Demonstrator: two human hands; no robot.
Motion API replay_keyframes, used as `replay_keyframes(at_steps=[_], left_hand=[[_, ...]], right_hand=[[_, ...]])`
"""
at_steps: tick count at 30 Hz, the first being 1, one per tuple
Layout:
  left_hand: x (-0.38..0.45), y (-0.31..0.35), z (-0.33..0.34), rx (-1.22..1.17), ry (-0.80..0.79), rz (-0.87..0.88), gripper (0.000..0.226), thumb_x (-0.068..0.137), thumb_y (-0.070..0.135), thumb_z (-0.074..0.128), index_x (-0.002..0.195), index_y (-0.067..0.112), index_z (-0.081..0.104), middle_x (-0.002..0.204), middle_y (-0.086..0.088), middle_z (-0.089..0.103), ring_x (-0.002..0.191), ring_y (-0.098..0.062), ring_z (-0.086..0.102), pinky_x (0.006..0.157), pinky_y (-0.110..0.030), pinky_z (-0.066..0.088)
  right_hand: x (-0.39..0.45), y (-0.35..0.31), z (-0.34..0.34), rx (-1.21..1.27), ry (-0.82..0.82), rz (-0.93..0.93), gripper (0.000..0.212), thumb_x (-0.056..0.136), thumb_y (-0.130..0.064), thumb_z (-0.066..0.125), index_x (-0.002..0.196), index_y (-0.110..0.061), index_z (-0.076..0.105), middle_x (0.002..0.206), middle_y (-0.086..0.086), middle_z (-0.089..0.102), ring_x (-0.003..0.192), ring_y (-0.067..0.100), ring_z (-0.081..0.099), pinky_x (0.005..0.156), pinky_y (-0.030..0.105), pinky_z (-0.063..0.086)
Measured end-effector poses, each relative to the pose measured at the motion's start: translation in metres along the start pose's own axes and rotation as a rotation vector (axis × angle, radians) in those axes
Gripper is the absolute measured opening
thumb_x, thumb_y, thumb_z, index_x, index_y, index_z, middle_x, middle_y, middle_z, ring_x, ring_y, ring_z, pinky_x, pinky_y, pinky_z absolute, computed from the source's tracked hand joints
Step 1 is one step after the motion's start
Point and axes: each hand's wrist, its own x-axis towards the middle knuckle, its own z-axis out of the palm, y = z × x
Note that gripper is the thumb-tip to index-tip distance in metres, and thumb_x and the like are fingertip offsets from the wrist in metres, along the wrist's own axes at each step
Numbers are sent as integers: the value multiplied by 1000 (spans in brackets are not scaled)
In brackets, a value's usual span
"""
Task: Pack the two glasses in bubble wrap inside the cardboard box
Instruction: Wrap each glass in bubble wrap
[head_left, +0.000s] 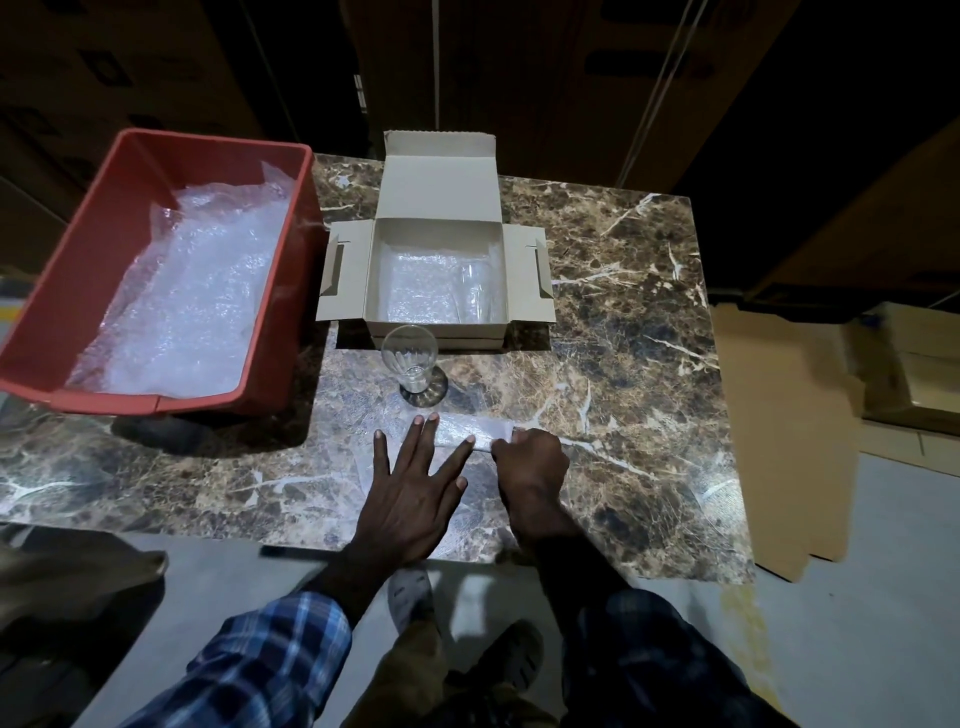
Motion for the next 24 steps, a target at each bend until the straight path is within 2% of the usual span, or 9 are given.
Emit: replay_keyframes(at_steps=[4, 7, 12, 14, 19, 24], left_hand=[[-1, 6, -3, -26, -14, -14, 65, 106, 54, 11, 159, 18, 22, 166, -12, 16, 155, -25, 6, 119, -62, 2], [-3, 12, -4, -41, 1, -22, 66, 106, 53, 14, 157, 14, 28, 165, -13, 20, 154, -27, 14, 119, -61, 4], [-3, 16, -5, -13, 19, -13, 61, 106, 53, 15, 157, 23, 28, 165, -12, 20, 152, -32, 19, 118, -64, 7], [-2, 18, -5, 17, 29, -3, 56, 106, 53, 20, 158, 33, 24, 165, -14, 20, 150, -36, 22, 117, -66, 6], [1, 24, -8, 27, 30, 3, 54, 104, 56, 23, 156, 40, 27, 161, -22, 26, 145, -43, 29, 117, -67, 9], [-2, 21, -10, -13, -36, 13, 59, 103, 59, 14, 151, 32, 36, 161, -20, 26, 145, -43, 29, 114, -69, 10]], right_hand=[[3, 3, -8, 104, 27, 23, 12, 75, -23, 72, 83, -15, 70, 88, 12, 73, 89, 33, 68, 81, 38, 56], [4, 8, -14, 173, 69, 37, 10, 72, -23, 70, 73, -16, 62, 80, 10, 71, 83, 33, 67, 78, 39, 56], [4, 9, -24, 169, 110, -39, 12, 80, -18, 69, 77, -14, 58, 70, 3, 62, 75, 32, 63, 67, 31, 44], [-1, 9, -21, 173, 116, -117, 12, 81, -19, 68, 80, -15, 57, 69, 2, 62, 72, 32, 63, 66, 34, 47], [-18, 18, 0, 149, 155, -476, 8, 82, -20, 65, 86, -19, 58, 83, 1, 63, 76, 25, 61, 67, 41, 52], [-27, 26, 15, 174, 82, -563, 30, 82, -24, 55, 111, -20, 63, 102, -2, 66, 91, 21, 65, 79, 44, 56]])
